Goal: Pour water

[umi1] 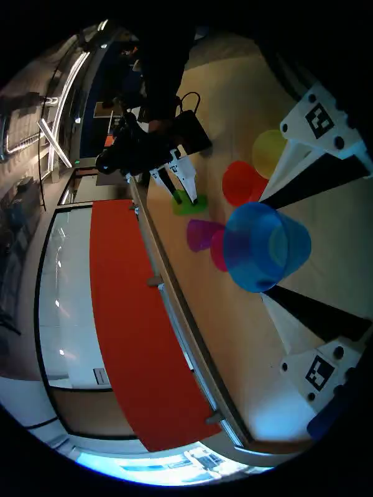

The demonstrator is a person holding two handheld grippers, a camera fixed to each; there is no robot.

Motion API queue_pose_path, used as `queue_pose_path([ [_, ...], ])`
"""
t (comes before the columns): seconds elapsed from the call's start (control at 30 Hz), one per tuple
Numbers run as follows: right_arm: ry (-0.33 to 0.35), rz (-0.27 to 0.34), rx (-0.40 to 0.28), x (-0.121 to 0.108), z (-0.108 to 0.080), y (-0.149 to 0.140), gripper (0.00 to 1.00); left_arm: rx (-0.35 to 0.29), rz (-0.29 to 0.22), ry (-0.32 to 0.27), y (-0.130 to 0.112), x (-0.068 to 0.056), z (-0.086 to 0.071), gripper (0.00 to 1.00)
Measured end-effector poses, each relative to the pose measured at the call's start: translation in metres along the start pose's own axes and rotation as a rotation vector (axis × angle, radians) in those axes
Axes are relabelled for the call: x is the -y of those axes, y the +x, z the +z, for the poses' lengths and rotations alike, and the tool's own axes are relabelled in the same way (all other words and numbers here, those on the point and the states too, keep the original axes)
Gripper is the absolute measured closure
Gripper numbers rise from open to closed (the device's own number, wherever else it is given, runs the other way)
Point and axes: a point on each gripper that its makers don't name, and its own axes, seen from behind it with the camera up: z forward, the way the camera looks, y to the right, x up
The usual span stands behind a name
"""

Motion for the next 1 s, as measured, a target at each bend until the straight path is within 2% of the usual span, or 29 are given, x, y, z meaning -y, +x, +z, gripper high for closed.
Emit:
queue_pose_path([
  [0.13, -0.004, 0.003, -0.001, -0.001, 0.000, 0.001, 0.10, -0.002, -0.005, 0.003, -0.001, 0.001, 0.000, 0.15],
  [0.43, 0.008, 0.012, -0.028, 0.005, -0.006, 0.009, 0.10, -0.009, -0.011, 0.010, 0.001, 0.004, 0.000, 0.15],
  [0.7, 0.016, -0.004, -0.089, 0.017, -0.023, 0.026, 0.11, -0.025, -0.024, 0.016, 0.006, 0.003, -0.002, 0.15],
  [1.0, 0.021, -0.009, -0.171, 0.043, -0.049, 0.043, 0.11, -0.051, -0.025, 0.027, 0.012, -0.001, -0.010, 0.16],
])
